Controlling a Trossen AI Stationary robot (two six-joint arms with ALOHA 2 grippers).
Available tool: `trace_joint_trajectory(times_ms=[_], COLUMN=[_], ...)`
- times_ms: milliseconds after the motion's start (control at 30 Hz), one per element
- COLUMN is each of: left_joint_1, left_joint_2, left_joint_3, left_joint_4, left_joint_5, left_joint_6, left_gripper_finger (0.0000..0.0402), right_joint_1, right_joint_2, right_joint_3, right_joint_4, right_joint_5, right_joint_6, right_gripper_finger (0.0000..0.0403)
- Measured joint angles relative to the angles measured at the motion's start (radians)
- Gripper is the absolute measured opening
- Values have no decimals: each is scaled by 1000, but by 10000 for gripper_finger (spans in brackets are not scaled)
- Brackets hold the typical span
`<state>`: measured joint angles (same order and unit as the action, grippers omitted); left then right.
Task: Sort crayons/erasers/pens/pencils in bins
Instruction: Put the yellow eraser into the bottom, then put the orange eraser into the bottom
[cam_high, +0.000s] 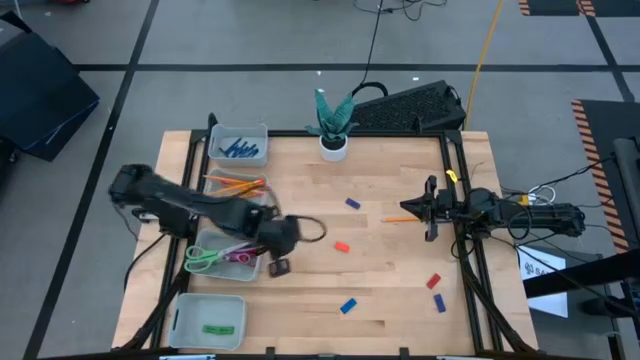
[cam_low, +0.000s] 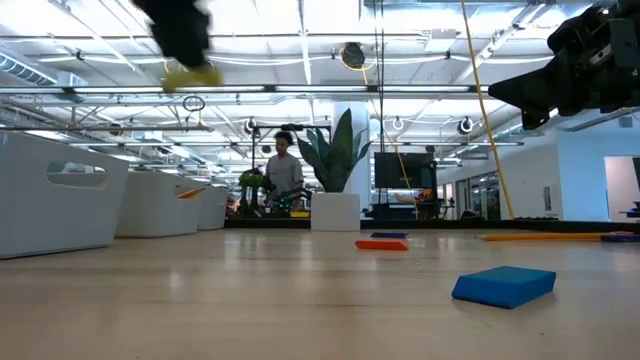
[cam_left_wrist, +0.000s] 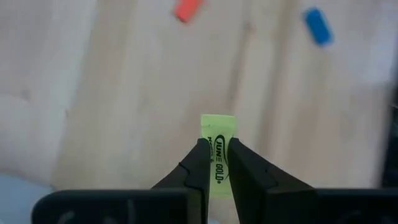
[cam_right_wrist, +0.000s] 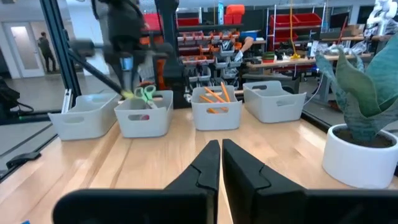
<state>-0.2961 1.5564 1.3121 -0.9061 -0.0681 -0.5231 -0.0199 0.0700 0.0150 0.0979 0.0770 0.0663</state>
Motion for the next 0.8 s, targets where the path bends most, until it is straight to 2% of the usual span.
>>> trace_joint_trajectory(times_ms=[200,333,433,533,800], left_joint_1=[-258,-502,-635,-713,-847], left_joint_2=[-133,-127,-78,-9,199], left_joint_3=[1,1,1,-3,-3], left_joint_4=[-109,-113,-179,-219,-139], left_joint_5=[0,-19,-71,-111,-104], left_joint_6=[-262,-443,-552,-621,-632], left_gripper_finger=[48,48,48,48,48], right_joint_1=[0,0,0,0,0], right_joint_2=[5,5,5,5,5], right_joint_3=[0,0,0,0,0], right_joint_4=[-2,0,-1,1,2], right_joint_5=[0,0,0,0,0], right_joint_6=[0,0,0,0,0], right_gripper_finger=[13,13,13,13,13])
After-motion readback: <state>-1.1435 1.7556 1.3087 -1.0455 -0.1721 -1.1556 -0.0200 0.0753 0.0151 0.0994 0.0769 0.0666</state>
